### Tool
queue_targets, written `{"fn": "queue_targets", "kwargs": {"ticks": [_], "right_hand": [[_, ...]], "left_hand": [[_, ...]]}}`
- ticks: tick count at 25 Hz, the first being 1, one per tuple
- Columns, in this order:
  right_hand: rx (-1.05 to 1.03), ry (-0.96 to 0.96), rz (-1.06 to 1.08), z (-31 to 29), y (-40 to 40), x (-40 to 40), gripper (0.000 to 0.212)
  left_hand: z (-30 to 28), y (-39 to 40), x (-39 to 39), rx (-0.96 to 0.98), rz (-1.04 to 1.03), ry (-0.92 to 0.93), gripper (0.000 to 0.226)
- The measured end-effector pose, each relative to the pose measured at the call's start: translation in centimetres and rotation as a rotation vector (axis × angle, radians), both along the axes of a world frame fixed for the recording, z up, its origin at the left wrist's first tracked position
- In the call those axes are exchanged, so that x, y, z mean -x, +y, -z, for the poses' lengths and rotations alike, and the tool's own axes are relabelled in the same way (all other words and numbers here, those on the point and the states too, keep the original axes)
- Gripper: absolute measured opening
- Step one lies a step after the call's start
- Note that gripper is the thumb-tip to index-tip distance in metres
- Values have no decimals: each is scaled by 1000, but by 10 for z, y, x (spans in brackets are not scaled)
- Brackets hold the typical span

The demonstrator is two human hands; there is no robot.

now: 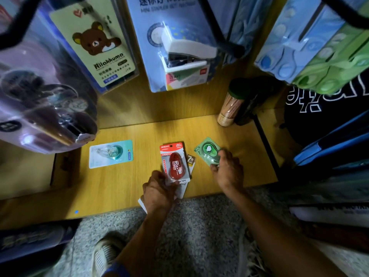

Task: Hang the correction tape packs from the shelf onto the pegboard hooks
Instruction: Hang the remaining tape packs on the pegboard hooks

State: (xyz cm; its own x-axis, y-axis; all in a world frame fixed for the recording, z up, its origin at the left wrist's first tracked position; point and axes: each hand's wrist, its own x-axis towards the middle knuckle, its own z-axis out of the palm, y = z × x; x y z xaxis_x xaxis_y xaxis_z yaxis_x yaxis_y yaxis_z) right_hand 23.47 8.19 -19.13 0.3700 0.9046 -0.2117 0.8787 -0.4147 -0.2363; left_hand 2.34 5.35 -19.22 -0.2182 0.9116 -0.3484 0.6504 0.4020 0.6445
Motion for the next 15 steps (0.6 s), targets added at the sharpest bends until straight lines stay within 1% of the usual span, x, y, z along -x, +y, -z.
{"fn": "queue_targets", "kwargs": {"ticks": [1,2,3,4,5,8,10,11,12,14,15], "right_hand": [[13,-15,-5,2,0,2,60],[35,-35,-17,4,-1,2,63],[61,-53,-36,5,-1,2,64],[83,-56,-44,5,0,2,65],[100,-60,-40,5,0,2,65],[104,-68,0,3,-8,5,69],[66,-17,54,5,-19,11,74],[36,61,102,5,-27,16,73],[-9,197,183,5,-34,20,67],[-81,638,414,-5,-51,30,44],[-79,837,500,-12,-60,34,40]], "left_hand": [[-1,4,2,46,-57,-97,51],[-2,7,4,95,-134,-263,56],[-6,11,6,141,-230,-474,57],[-10,12,10,179,-293,-616,56],[-14,15,13,198,-320,-687,57],[-19,17,17,299,-281,-672,50],[-23,14,18,375,-289,-719,48],[-22,12,19,391,-320,-757,49],[-23,10,19,392,-342,-780,51],[-25,4,19,410,-367,-814,56],[-29,0,19,420,-378,-831,58]]}}
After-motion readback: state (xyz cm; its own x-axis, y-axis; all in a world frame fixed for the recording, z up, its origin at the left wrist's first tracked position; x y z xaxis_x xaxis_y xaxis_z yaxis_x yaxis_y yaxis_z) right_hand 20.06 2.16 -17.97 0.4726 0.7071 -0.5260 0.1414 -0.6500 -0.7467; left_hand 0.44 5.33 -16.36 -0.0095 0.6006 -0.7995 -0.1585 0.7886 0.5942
